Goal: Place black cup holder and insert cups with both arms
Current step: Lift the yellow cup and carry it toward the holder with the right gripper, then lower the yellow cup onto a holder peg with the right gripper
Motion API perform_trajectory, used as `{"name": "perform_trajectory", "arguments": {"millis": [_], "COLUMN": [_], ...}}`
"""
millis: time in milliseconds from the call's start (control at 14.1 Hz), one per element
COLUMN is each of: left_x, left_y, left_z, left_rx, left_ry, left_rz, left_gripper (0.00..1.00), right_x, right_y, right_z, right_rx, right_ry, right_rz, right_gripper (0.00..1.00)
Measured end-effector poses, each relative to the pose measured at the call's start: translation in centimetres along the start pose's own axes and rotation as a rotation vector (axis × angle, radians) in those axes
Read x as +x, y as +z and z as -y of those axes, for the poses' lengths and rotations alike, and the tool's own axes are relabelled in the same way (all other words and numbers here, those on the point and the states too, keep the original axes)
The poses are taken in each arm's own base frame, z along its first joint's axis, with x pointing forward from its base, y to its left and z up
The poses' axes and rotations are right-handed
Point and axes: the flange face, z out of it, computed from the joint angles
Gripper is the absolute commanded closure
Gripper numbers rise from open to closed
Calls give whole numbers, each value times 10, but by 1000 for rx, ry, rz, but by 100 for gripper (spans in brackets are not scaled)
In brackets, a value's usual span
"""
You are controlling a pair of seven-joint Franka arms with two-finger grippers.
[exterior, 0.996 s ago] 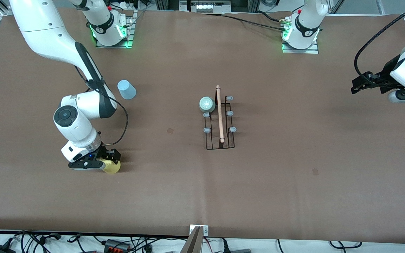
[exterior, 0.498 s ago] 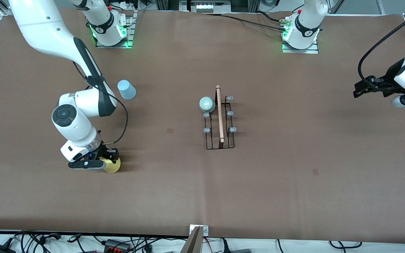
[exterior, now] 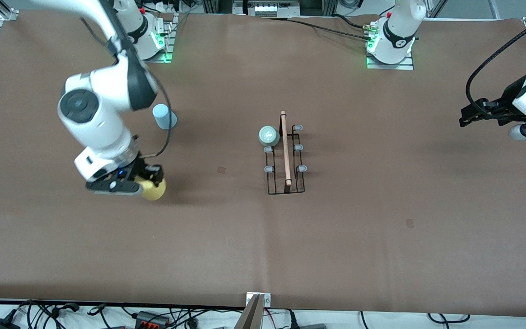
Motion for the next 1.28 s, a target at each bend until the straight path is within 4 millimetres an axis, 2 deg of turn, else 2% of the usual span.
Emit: {"name": "perform_trajectory", "arguments": {"millis": [356, 569, 712, 854, 996, 1139, 1281], "left_x": [0, 0, 0, 0, 0, 0, 0], "left_y": [0, -1, -1, -1, -1, -1, -1], "left_z": [0, 0, 0, 0, 0, 0, 0], "left_rx": [0, 0, 0, 0, 0, 0, 0], "left_ry": [0, 0, 0, 0, 0, 0, 0], "left_rz": [0, 0, 0, 0, 0, 0, 1], "left_gripper": [0, 0, 0, 0, 0, 0, 0], "right_x": [-53, -84, -98, -107, -112, -110, -101], "right_y": [-44, -69, -76, -64, -41, -22, -14], "right_z": [104, 159, 190, 218, 240, 255, 267], "right_rx": [64, 113, 137, 140, 132, 131, 145], "right_ry": [190, 254, 270, 268, 256, 249, 251], "right_rz": [-32, -47, -49, -40, -26, -22, -32], "right_gripper": [95, 95, 95, 95, 95, 95, 95]}}
